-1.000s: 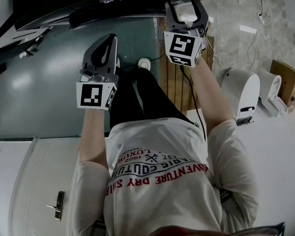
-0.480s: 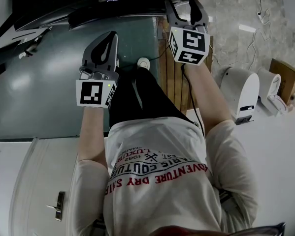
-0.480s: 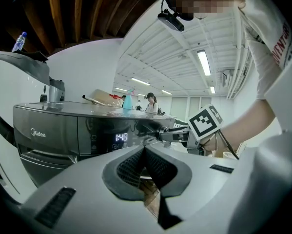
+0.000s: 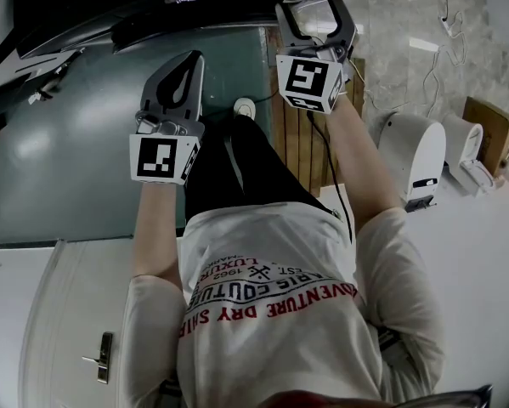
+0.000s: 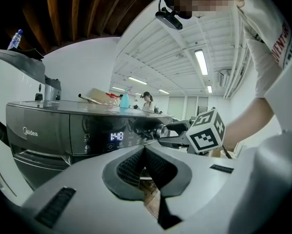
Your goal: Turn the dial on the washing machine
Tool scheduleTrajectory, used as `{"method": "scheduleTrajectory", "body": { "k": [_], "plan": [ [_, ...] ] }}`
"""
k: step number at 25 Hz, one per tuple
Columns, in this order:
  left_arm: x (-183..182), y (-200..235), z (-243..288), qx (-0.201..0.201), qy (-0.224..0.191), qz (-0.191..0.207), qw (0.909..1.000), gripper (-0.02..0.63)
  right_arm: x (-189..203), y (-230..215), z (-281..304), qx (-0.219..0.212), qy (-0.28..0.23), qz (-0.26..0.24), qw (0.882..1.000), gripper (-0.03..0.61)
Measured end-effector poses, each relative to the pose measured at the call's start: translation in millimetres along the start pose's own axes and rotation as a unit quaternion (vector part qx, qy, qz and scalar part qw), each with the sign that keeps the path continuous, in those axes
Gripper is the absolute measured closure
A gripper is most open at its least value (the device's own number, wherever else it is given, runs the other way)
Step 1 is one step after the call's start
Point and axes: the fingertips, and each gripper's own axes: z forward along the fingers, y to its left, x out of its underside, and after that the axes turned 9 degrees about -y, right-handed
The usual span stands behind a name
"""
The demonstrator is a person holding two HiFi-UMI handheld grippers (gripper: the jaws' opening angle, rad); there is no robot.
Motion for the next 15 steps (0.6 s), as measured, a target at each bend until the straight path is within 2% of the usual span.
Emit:
{"method": "scheduleTrajectory", "body": {
  "k": [3, 6, 8, 15],
  "plan": [
    [2.9, 0.1, 1.3, 0.001, 0.001, -0.002, 1.0000, 0.598, -2.0, -4.6, 0.7, 0.015, -0.005, -0.050, 0.999, 0.247],
    [4.7, 0.7, 1.2, -0.001, 0.002, -0.005, 1.0000, 0.598, -2.6, -3.3, 0.7, 0.012, -0.004, -0.066, 0.998, 0.259],
    [5.0, 0.9, 1.1, -0.001, 0.003, -0.005, 1.0000, 0.598, -2.0, -1.9, 0.0, 0.012, 0.000, -0.060, 0.998, 0.285],
    [3.4, 6.8, 0.7, -0.006, 0.002, -0.004, 1.0000, 0.598, -1.5, -2.5, -0.1, 0.007, 0.011, -0.008, 1.000, 0.287]
  ]
}}
